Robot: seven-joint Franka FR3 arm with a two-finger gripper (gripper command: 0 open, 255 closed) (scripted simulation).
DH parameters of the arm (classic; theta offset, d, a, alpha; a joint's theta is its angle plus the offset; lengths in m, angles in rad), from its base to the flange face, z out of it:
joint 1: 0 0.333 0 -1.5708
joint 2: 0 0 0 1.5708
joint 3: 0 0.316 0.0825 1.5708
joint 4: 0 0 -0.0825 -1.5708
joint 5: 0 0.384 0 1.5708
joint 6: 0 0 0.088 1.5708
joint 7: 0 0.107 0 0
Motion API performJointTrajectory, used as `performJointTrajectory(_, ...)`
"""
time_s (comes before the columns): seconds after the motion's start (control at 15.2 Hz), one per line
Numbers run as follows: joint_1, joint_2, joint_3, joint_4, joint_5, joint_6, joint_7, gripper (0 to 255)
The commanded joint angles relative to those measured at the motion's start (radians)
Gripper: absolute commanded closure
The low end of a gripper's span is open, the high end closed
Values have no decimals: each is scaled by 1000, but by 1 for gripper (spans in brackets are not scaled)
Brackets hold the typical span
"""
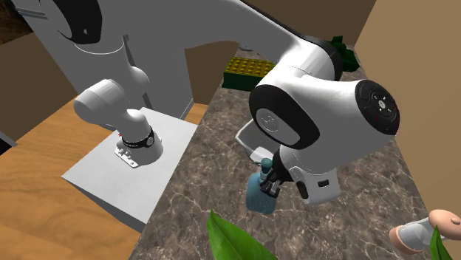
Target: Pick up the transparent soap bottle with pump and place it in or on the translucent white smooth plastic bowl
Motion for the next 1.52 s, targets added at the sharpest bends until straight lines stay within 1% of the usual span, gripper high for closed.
performJointTrajectory(0.0, -1, -5, -1, 21, -1, -26, 2, 255)
performJointTrajectory(0.79, -4, -25, -2, 155, -4, -178, 20, 255)
performJointTrajectory(1.45, -10, -14, -3, 304, -2, -316, 35, 255)
